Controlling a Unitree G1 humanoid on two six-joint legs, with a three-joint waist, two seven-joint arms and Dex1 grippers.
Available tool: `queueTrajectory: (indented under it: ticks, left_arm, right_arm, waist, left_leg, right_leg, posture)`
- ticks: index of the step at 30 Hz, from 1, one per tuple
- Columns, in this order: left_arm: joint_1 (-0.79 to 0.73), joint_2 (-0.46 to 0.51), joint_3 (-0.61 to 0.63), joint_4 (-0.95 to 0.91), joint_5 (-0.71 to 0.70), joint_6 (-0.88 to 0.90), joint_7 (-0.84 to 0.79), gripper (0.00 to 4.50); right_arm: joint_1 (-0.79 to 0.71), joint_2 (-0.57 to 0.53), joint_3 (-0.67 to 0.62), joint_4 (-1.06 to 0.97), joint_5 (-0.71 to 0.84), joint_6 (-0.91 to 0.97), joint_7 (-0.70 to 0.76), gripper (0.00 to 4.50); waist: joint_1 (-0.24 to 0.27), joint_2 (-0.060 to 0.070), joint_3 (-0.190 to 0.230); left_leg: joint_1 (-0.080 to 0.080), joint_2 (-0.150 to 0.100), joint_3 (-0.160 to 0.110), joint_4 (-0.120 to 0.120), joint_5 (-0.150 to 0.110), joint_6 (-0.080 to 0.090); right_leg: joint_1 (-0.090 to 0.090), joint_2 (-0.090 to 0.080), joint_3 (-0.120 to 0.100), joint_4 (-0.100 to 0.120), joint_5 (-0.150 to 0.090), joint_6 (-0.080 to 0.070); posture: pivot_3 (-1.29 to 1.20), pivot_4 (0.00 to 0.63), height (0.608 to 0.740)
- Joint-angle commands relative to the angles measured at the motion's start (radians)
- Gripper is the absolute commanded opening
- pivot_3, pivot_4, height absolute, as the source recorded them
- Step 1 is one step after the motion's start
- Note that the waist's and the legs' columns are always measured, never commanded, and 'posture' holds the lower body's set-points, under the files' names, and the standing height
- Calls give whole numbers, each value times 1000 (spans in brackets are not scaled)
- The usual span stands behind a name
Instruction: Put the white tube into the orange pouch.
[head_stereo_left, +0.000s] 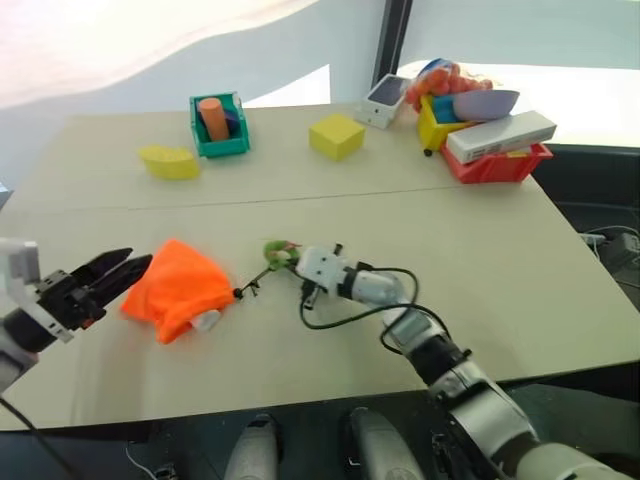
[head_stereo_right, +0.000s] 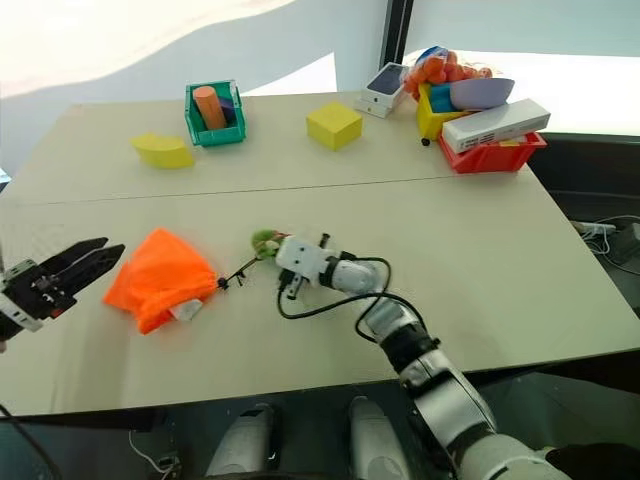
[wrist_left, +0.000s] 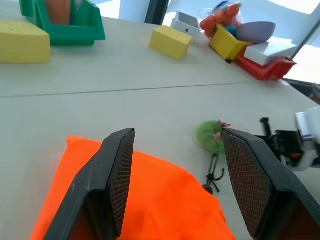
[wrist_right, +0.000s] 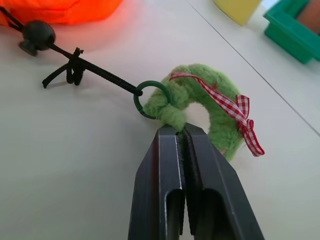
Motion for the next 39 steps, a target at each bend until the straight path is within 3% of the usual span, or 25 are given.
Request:
queueTrajectory:
  ticks: [1, 9, 24, 31, 39]
  left_arm:
    - [-58, 27, -110, 12, 96, -54, -12, 2916]
    - [-250, 31, -360, 125, 242, -140, -135, 2916]
    - [-552, 28, -761, 366, 536, -374, -493, 2916]
    - [-636, -4, -836, 497, 642, -488, -567, 2916]
    - [-657, -36, -840, 541, 685, -523, -588, 2916]
  right_arm:
    - [77, -48, -94, -266, 147, 143, 64, 46]
    - [164, -107, -144, -491, 252, 313, 87, 46]
    - [132, -104, -132, -507, 274, 332, 86, 46]
    - [131, -108, -130, -522, 276, 338, 84, 46]
    - [137, -109, -130, -541, 275, 348, 74, 46]
  waist:
    - [-1, 0, 0]
    - [-4, 0, 0]
    - [-4, 0, 0]
    - [-5, 0, 0]
    - [-4, 0, 0]
  left_leg:
    - [0, 0, 0, 0, 0, 0]
    - [2, 1, 0, -1, 0, 0]
    - [0, 0, 0, 0, 0, 0]
    - [0, 0, 0, 1, 0, 0]
    - [0, 0, 0, 1, 0, 0]
  right_leg:
    - [0, 0, 0, 0, 0, 0]
    - [0, 2, 0, 1, -1, 2]
    - [0, 2, 0, 1, -1, 2]
    - [-1, 2, 0, 1, 0, 2]
    - [-1, 3, 0, 2, 0, 2]
  posture:
    - [0, 150, 740]
    - [0, 150, 740]
    - [0, 150, 740]
    - [0, 150, 740]
    - [0, 150, 740]
